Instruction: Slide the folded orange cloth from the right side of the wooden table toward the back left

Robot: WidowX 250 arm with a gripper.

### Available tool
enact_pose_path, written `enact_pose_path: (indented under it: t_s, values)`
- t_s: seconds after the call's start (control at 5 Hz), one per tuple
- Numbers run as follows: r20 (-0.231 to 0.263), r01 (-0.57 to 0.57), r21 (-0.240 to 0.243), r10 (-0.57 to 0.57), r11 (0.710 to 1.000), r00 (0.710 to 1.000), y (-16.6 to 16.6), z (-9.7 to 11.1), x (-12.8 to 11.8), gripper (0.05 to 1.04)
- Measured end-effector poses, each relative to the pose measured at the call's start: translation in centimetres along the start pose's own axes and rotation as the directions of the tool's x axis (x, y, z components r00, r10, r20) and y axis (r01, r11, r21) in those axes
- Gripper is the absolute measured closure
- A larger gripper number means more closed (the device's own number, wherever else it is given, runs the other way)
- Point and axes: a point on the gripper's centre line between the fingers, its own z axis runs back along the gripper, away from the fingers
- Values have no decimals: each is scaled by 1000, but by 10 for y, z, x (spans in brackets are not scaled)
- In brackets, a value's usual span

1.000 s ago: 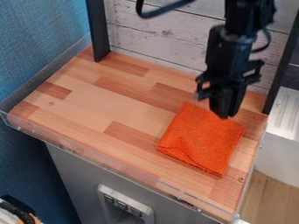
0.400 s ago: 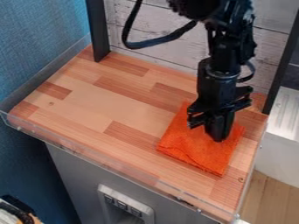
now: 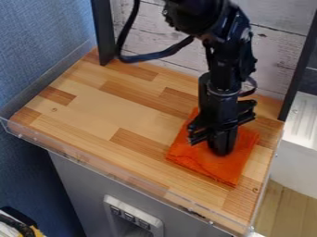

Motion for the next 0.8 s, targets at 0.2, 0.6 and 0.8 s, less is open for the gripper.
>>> enact_pose_path:
  t_s: [0.2,0.6,0.8]
  values:
    - [24,99,-14,-99,995,995,9,-3,7,1025]
    - [60,384,-10,-382,923,922,39,1,54,1025]
    - [69,519,28,-520,854,852,55,6,80,1025]
